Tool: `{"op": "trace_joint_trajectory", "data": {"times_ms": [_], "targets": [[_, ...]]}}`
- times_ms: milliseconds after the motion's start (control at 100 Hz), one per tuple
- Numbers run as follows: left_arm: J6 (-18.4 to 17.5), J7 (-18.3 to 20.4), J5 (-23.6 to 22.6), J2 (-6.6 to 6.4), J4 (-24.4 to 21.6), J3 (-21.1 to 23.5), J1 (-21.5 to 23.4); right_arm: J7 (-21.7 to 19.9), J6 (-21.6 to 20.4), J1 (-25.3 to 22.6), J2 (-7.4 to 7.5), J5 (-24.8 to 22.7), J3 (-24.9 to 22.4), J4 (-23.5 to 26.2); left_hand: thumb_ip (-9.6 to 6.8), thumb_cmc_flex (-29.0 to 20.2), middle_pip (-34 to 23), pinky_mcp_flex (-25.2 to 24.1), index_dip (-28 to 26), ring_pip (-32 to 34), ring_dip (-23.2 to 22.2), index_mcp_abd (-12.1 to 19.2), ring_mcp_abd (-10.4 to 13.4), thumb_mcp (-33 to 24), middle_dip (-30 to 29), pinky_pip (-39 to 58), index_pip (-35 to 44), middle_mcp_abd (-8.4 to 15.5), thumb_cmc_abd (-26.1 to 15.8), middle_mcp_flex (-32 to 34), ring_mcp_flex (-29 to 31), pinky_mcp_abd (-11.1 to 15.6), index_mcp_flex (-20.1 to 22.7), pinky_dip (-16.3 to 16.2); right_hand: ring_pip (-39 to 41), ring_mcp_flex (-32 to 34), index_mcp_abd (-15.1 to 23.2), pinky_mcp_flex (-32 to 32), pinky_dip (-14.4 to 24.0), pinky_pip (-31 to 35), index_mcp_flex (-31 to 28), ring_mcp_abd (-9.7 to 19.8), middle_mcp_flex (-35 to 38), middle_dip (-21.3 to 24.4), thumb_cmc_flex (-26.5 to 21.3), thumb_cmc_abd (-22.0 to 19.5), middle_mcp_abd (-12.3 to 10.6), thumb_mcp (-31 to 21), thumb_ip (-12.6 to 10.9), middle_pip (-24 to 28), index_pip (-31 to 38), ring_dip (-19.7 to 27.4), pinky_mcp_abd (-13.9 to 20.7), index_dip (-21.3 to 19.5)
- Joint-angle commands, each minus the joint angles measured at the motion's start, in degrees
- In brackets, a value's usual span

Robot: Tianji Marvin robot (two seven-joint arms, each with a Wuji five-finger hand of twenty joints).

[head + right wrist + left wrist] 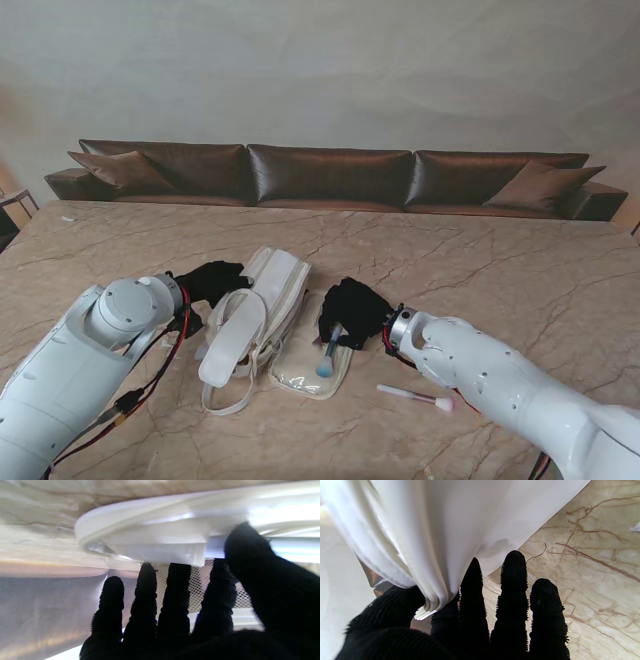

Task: Pack the cosmetics bag

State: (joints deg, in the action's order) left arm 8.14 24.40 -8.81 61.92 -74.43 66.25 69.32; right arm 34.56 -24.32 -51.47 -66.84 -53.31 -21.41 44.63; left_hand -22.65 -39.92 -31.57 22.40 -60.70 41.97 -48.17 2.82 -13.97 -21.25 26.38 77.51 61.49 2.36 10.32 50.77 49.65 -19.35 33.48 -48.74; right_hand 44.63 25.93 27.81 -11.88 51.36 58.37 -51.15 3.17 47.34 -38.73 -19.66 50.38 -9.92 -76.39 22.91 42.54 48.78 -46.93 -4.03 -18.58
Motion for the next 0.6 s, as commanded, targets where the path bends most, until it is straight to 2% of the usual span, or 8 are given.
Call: {"op": "trace_joint_trajectory", "data": {"times_ms": [0,300,380,420,520,540,550,590], "targets": [[-0.15,0.07,0.22,0.19,-0.70,0.11,0.26,-0.84,0.02,-0.09,0.24,0.62,-1.02,1.07,-4.22,-4.31,0.56,-0.73,-1.48,-0.57,-0.14,9.82,-0.31,-7.82,0.73,0.03,3.66,1.68,-5.90,-0.10,-1.09,-1.08,1.68,-0.23,-0.11,-0.81,5.24,0.46,0.27,-0.07,-4.05,-0.25,-1.71,0.52,-3.62,-0.76,-0.31,-0.72,-3.27,1.03,8.38,0.33,0.43,0.49],[-0.35,-0.23,0.46,0.32,-0.59,-0.21,0.11,-2.64,4.49,-1.21,1.71,-1.28,-3.35,4.26,-4.25,-4.29,0.56,-0.76,-1.52,-0.61,-0.13,9.92,-0.25,-7.85,0.92,-0.04,3.62,1.77,-5.95,0.03,-1.14,-0.94,1.67,-0.31,-0.84,-1.84,2.18,0.90,0.31,-0.51,1.28,-0.98,-4.14,2.32,-0.79,4.35,0.45,3.31,-0.56,0.57,8.35,0.35,-0.06,0.19],[-0.37,-0.25,0.58,0.34,-0.57,-0.35,0.06,-3.43,5.27,-1.15,2.01,-1.66,-3.42,4.77,-4.25,-4.35,0.52,-0.86,-1.52,-0.67,-0.11,9.85,-0.35,-7.86,0.97,-0.11,3.64,1.57,-5.87,0.07,-1.21,-0.94,1.72,-0.31,-1.39,-2.15,-0.92,0.88,0.38,-0.73,3.42,-1.13,-5.10,3.22,0.84,5.77,0.56,3.25,0.18,0.40,5.18,0.42,-0.20,-1.50],[-0.34,-0.27,0.61,0.35,-0.59,-0.37,0.07,-3.61,5.45,-1.03,2.05,-1.71,-3.32,4.72,-4.22,-4.27,0.54,-0.87,-1.53,-0.68,-0.10,9.87,-0.20,-7.80,0.99,-0.13,3.65,1.72,-5.92,0.04,-1.22,-0.96,1.75,-0.31,-1.51,-2.31,-3.09,0.87,0.44,-0.78,3.61,-1.26,-5.67,3.57,2.30,5.33,0.73,3.13,-0.89,0.34,1.66,0.38,-0.20,-4.04],[-0.28,-0.33,0.59,0.36,-0.72,-0.32,0.14,-4.10,5.89,-0.88,1.88,-1.22,-3.30,4.33,-4.27,-4.27,0.48,-0.85,-1.52,-0.67,-0.10,9.90,-0.22,-7.85,1.06,-0.15,3.63,1.71,-5.90,0.15,-1.17,-0.93,1.74,-0.32,-1.66,-2.86,-6.64,1.04,0.44,-0.95,4.23,-1.41,-6.76,3.79,4.71,4.30,1.16,2.41,-5.07,0.29,-2.22,0.36,-0.26,-6.53],[-0.27,-0.33,0.58,0.35,-0.74,-0.31,0.15,-4.12,6.05,-0.79,1.84,-1.15,-3.21,4.21,-4.27,-4.29,0.52,-0.84,-1.53,-0.69,-0.10,9.92,-0.24,-7.86,1.05,-0.14,3.63,1.76,-5.93,0.05,-1.19,-0.96,1.74,-0.33,-1.73,-3.07,-7.70,1.05,0.46,-0.98,4.33,-1.45,-7.13,3.90,5.96,3.99,1.26,2.17,-9.17,0.24,-3.59,0.38,-0.25,-8.16],[-0.27,-0.32,0.58,0.35,-0.75,-0.31,0.16,-4.11,6.14,-0.75,1.82,-1.11,-3.16,4.15,-4.26,-4.28,0.53,-0.84,-1.52,-0.70,-0.10,9.91,-0.26,-7.85,1.05,-0.14,3.61,1.74,-5.91,0.05,-1.19,-0.97,1.70,-0.33,-1.75,-3.12,-8.03,1.05,0.46,-0.98,4.55,-1.48,-7.26,3.94,6.13,3.77,1.29,2.17,-10.20,0.22,-4.05,0.39,-0.25,-8.72],[-0.25,-0.30,0.54,0.33,-0.81,-0.28,0.19,-4.06,6.60,-0.64,1.67,-0.90,-3.00,3.87,-4.26,-4.30,0.50,-0.75,-1.54,-0.69,-0.10,9.87,-0.28,-7.85,1.08,-0.09,3.64,1.71,-5.88,0.10,-1.17,-0.97,1.75,-0.35,-1.82,-3.33,-9.07,1.10,0.47,-1.00,5.65,-1.52,-7.81,4.02,6.67,3.54,1.41,2.44,-11.08,0.10,-5.04,0.42,-0.26,-9.37]]}}
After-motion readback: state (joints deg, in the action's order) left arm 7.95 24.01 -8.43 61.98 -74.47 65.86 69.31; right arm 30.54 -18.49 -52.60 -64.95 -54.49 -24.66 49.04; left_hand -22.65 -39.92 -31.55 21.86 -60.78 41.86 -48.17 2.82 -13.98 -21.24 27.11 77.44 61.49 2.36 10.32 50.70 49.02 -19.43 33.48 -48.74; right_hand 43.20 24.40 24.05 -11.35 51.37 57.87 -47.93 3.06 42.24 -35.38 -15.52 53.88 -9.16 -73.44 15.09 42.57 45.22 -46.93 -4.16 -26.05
